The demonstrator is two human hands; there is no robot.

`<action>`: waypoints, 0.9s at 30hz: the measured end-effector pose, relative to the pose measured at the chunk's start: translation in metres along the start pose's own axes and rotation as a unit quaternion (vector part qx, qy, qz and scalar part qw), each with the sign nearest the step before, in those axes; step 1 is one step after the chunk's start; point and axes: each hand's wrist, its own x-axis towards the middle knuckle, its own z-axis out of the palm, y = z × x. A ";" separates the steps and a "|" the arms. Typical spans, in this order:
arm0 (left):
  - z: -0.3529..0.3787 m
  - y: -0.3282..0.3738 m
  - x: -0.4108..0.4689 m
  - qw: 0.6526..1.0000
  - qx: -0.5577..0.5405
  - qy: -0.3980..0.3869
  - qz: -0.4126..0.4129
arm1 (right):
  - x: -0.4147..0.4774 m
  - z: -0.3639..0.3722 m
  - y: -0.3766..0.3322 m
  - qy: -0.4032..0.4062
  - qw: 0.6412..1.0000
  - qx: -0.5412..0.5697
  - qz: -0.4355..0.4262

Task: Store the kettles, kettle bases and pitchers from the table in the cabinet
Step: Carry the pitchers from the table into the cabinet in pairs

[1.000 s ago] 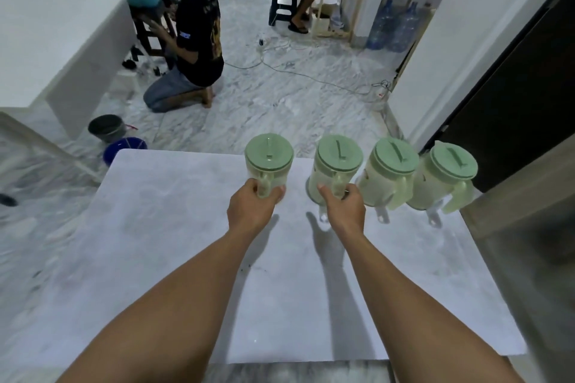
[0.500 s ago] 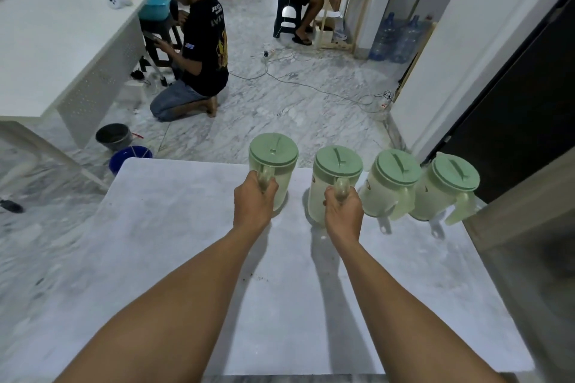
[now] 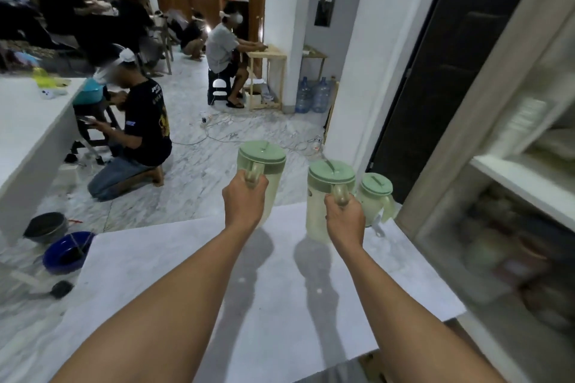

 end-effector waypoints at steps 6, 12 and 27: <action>-0.004 0.061 -0.047 0.995 -0.012 -0.071 0.070 | -0.057 -0.073 -0.047 0.107 0.994 -0.020 -0.015; -0.003 0.126 -0.105 0.978 -0.051 -0.145 0.138 | -0.121 -0.154 -0.082 0.224 0.974 -0.024 -0.020; 0.018 0.259 -0.304 0.904 -0.171 -0.348 0.180 | -0.281 -0.367 -0.137 0.464 0.884 -0.057 -0.009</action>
